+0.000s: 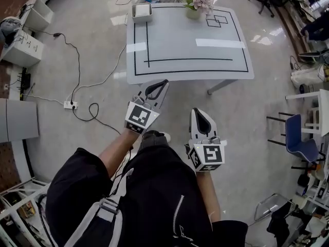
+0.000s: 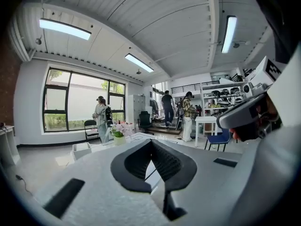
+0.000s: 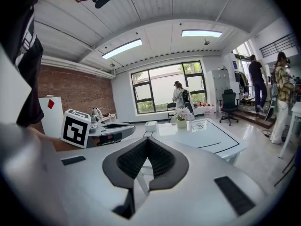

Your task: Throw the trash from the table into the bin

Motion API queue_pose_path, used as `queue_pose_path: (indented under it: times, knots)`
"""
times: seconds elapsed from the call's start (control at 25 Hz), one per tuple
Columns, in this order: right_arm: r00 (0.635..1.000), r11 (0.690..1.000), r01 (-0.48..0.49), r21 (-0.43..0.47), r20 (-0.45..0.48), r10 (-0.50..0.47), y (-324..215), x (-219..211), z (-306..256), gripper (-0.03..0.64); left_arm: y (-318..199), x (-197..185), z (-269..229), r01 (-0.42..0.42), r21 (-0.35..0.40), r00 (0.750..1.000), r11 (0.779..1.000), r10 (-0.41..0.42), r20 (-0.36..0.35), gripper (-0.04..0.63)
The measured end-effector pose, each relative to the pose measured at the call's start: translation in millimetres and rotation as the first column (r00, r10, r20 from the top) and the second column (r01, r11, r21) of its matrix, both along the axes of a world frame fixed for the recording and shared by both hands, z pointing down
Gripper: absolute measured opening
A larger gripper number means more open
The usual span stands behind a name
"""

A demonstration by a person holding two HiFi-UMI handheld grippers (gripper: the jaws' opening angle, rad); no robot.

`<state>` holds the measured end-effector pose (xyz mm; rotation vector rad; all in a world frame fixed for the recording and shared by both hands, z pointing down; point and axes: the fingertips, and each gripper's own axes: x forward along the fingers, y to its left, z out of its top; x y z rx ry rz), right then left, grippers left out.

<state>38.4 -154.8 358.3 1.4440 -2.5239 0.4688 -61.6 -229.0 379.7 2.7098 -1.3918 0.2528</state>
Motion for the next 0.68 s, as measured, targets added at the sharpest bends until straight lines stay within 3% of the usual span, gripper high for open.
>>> queue_pose_path:
  times: [0.36,0.68]
  knots:
    - [0.994,0.994,0.104,0.010,-0.046,-0.104,1,-32,-8,0.009,14,-45,8,0.092,-0.008,0.996,0.996,-0.092,0.013,0.005]
    - [0.990,0.991,0.132,0.012,-0.049,-0.131,3,-41,-10,0.009,17,-58,14,0.086,0.001,0.996,0.996,-0.086,0.036,0.005]
